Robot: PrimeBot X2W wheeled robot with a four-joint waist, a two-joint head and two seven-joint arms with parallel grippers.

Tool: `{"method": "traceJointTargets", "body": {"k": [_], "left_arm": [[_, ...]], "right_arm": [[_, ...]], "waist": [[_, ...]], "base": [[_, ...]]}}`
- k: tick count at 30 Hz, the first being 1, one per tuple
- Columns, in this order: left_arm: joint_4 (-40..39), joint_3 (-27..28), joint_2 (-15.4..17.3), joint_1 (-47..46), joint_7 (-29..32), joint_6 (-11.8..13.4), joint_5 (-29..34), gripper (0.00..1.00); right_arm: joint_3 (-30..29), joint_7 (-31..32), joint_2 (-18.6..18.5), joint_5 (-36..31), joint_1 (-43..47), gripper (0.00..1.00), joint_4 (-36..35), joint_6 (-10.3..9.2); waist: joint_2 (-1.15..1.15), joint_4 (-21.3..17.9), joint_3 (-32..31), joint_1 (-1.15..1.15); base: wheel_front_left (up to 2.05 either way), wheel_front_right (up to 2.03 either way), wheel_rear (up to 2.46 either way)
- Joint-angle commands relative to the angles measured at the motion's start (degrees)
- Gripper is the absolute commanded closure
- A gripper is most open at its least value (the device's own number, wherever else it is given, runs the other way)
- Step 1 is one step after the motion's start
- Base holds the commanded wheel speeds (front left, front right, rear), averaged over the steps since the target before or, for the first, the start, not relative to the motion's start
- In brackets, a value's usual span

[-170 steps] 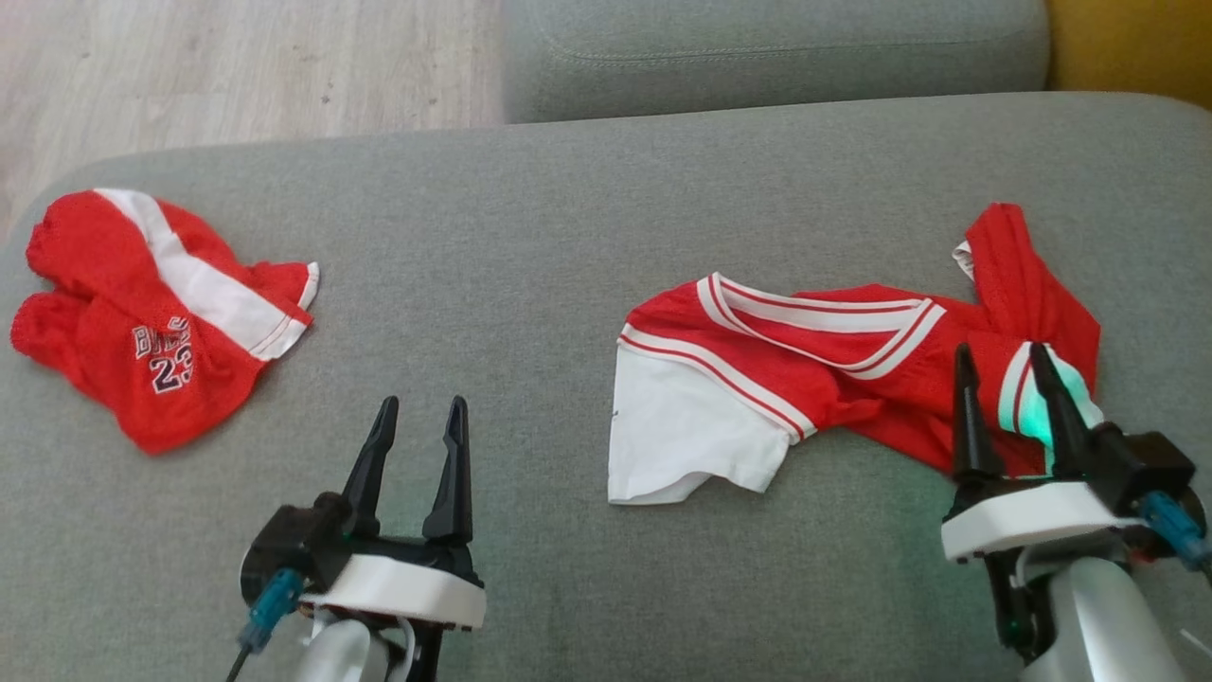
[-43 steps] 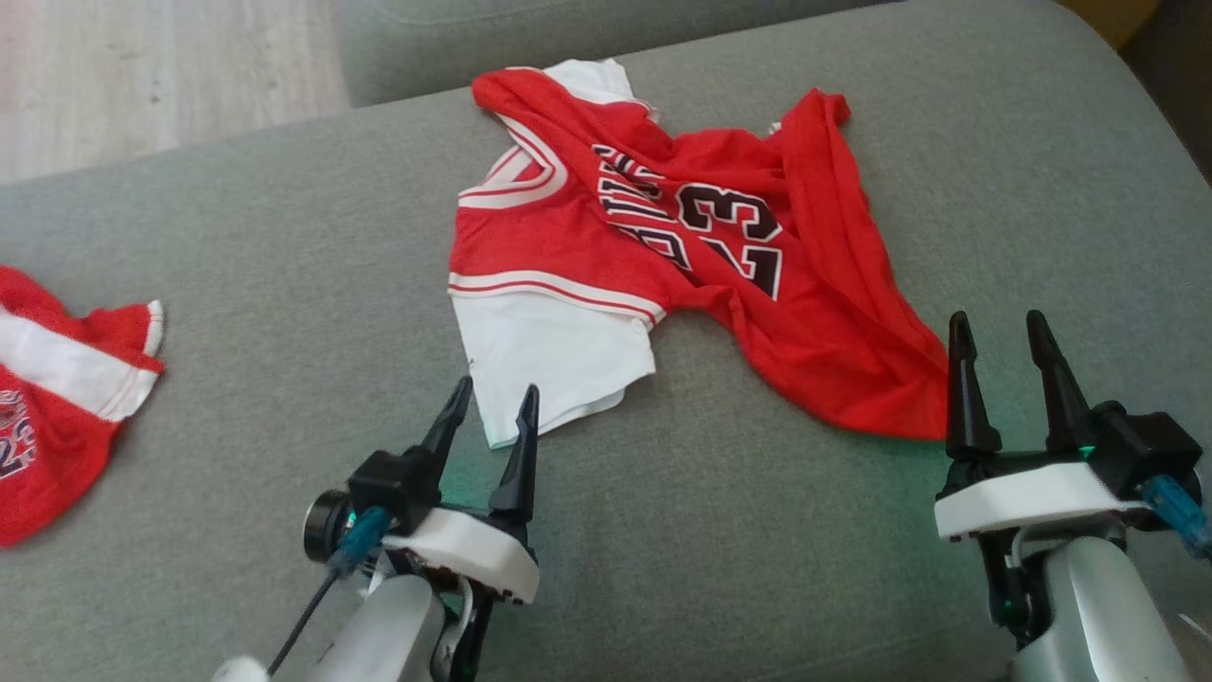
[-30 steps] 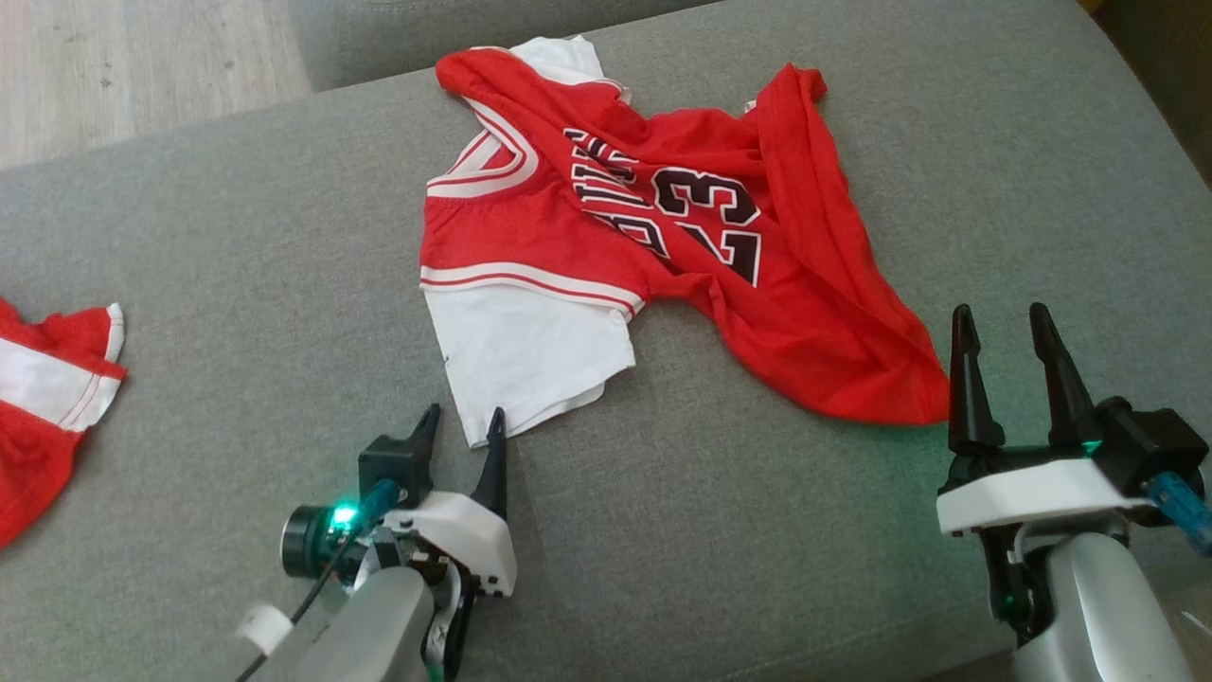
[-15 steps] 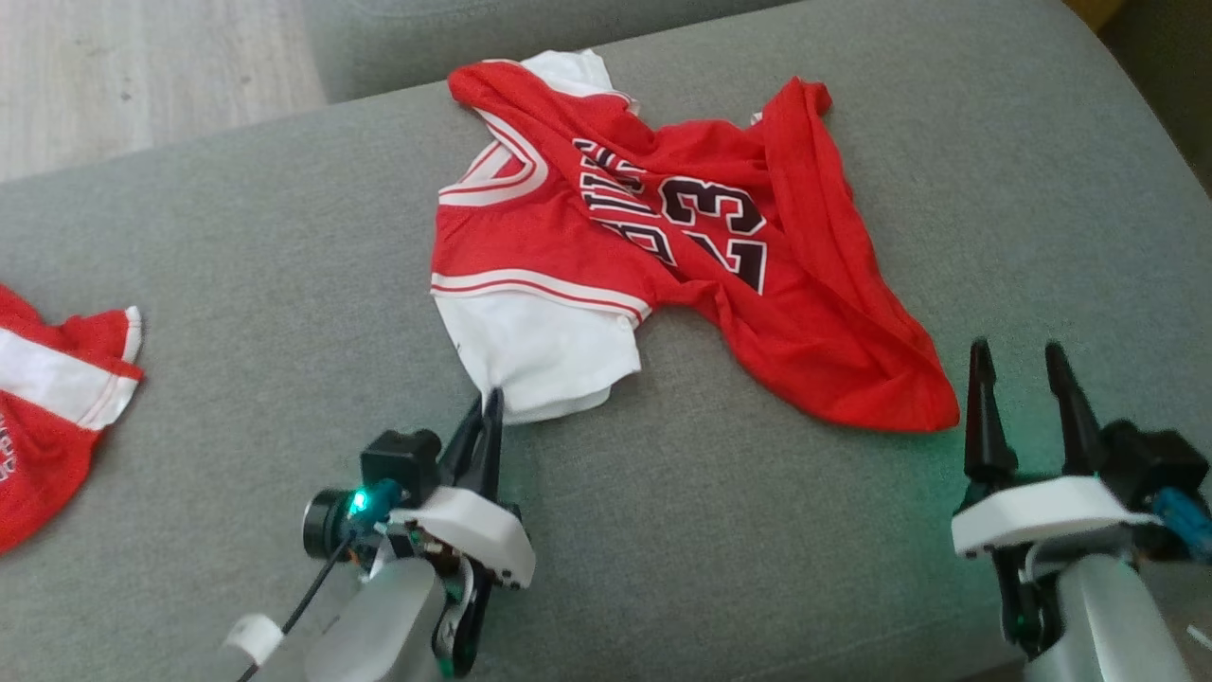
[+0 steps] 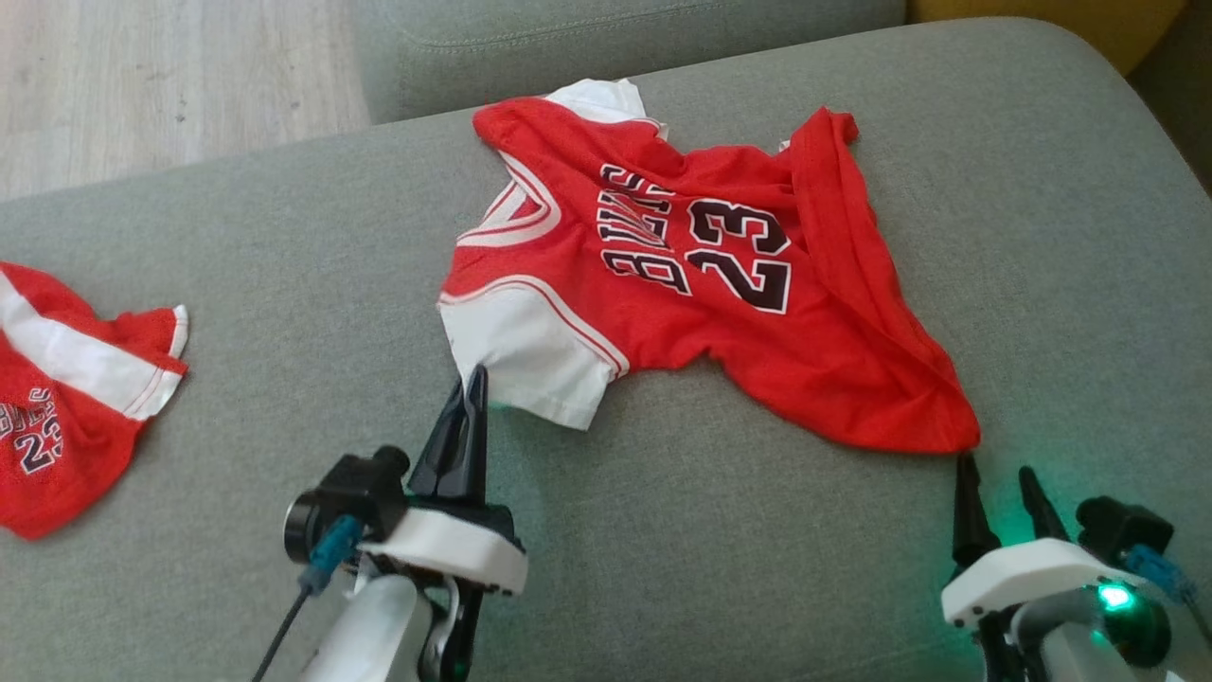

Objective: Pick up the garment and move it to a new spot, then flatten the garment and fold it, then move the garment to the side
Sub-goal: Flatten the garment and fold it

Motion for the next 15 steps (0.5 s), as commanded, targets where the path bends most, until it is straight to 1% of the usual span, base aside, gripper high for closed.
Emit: {"method": "traceJointTargets", "body": {"k": [1,7,15], "left_arm": [[-2.35,2.44,0.37,-1.88,-0.61,-0.27,0.59,1.00],[-2.84,2.78,0.27,-1.28,-0.61,-0.87,1.34,1.00],[-2.93,2.84,0.24,-1.61,-0.62,-1.15,1.31,1.00]], "right_arm": [[2.11,-0.56,-0.19,1.40,-3.44,0.00,-0.60,0.39],[5.18,-1.25,-0.19,5.00,-6.15,0.00,3.23,0.39],[7.05,-1.78,-0.19,7.62,-7.98,0.00,5.08,0.39]], "waist": [[0.00,0.09,0.01,0.01],[0.00,0.41,0.41,0.01],[0.00,0.90,1.23,0.01]], "base": [[0.00,0.00,0.00],[0.00,0.00,0.00],[0.00,0.00,0.00]]}}
